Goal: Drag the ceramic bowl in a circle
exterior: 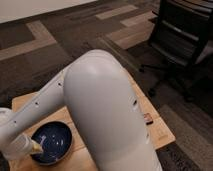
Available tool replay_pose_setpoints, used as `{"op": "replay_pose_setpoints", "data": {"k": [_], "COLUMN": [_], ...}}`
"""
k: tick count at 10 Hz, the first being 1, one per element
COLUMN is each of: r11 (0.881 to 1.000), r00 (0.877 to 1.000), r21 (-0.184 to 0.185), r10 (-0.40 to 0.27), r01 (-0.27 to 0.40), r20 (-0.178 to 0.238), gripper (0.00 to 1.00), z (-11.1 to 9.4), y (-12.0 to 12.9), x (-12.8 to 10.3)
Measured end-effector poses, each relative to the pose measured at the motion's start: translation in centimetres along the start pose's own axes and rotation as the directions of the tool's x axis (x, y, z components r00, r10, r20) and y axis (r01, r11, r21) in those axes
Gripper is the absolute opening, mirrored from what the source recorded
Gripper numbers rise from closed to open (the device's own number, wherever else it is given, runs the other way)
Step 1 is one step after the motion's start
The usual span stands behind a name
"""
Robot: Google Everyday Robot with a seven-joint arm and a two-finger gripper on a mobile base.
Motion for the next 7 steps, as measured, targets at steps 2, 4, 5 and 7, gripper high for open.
{"op": "replay_pose_setpoints", "data": {"k": [2, 4, 5, 7], "r11": [1.0, 1.0, 0.999, 0.999], "r00": [1.0, 1.0, 0.999, 0.998], "r21": [0.0, 0.016, 0.032, 0.03], "r10": [0.001, 0.025, 0.029, 0.021], "r01": [-0.001, -0.025, -0.028, -0.019], "r20": [-0.001, -0.019, -0.028, -0.051], "gripper": [0.65, 0.65, 0.65, 0.65], "z": [0.1, 0.9, 1.0, 1.8], "y": [0.0, -2.0, -2.9, -3.5], "x": [0.0, -0.7, -1.0, -1.6]}}
